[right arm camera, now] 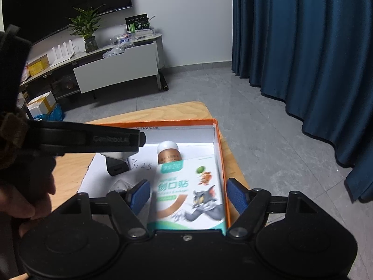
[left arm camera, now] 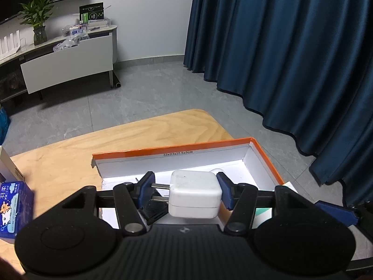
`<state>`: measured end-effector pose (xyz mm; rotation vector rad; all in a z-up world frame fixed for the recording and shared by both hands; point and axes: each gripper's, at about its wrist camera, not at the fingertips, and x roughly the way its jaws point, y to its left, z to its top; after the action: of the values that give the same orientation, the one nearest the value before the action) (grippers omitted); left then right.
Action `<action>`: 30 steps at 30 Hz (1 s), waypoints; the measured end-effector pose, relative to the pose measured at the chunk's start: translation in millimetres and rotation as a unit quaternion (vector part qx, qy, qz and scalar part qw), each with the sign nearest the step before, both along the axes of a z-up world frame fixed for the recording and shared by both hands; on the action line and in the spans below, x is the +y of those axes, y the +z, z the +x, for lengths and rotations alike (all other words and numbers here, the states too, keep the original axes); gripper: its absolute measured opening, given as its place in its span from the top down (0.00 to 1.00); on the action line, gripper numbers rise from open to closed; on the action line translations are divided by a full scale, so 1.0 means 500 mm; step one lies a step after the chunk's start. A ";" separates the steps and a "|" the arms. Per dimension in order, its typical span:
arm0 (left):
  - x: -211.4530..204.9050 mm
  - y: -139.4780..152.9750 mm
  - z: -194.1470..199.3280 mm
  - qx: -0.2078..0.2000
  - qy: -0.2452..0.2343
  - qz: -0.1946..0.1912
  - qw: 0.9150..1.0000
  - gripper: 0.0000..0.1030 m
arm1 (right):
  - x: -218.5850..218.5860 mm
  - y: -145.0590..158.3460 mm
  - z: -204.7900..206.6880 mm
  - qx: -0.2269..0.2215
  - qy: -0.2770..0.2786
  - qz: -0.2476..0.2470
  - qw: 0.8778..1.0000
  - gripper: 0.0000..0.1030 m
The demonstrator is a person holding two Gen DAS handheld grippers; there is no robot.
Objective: Organize rigid objects
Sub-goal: 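Open the right gripper to drop the green bandage box while the left releases the charger cube, then withdraw both tools from the box toward the remaining table items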
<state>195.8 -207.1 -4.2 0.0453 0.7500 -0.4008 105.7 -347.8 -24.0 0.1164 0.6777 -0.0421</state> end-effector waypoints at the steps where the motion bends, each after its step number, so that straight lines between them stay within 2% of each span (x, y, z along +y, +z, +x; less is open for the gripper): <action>1: -0.002 0.000 0.001 0.000 -0.001 0.000 1.000 0.44 | -0.001 0.003 -0.001 -0.003 -0.003 -0.001 1.000 0.15; 5: -0.006 -0.004 0.003 0.010 -0.014 -0.011 1.000 0.43 | -0.006 0.016 -0.007 -0.013 -0.013 -0.001 1.000 0.15; 8: -0.003 0.003 -0.004 0.003 -0.017 -0.021 1.000 0.26 | -0.007 0.023 -0.010 -0.016 -0.022 -0.014 1.000 0.15; 15: 0.037 0.037 -0.027 -0.019 -0.003 -0.027 0.999 0.20 | 0.007 0.046 -0.015 -0.027 -0.020 -0.015 0.999 0.15; 20: 0.107 0.051 -0.054 -0.027 0.034 -0.015 0.999 0.17 | 0.050 0.057 -0.013 -0.028 0.000 -0.005 1.000 0.14; 23: 0.160 0.056 -0.076 -0.032 0.069 -0.005 0.997 0.10 | 0.089 0.058 -0.008 -0.023 0.020 0.004 1.000 0.14; 27: 0.245 0.055 -0.103 -0.036 0.121 0.008 0.992 0.06 | 0.157 0.055 0.004 -0.014 0.059 0.011 0.998 0.14; 30: 0.312 0.057 -0.115 -0.034 0.170 0.015 0.985 0.04 | 0.208 0.052 0.019 -0.011 0.088 0.023 0.996 0.13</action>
<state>138.3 -51.3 24.1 -0.0414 0.6810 -0.0621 115.2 -243.8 2.1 0.1003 0.6645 0.1431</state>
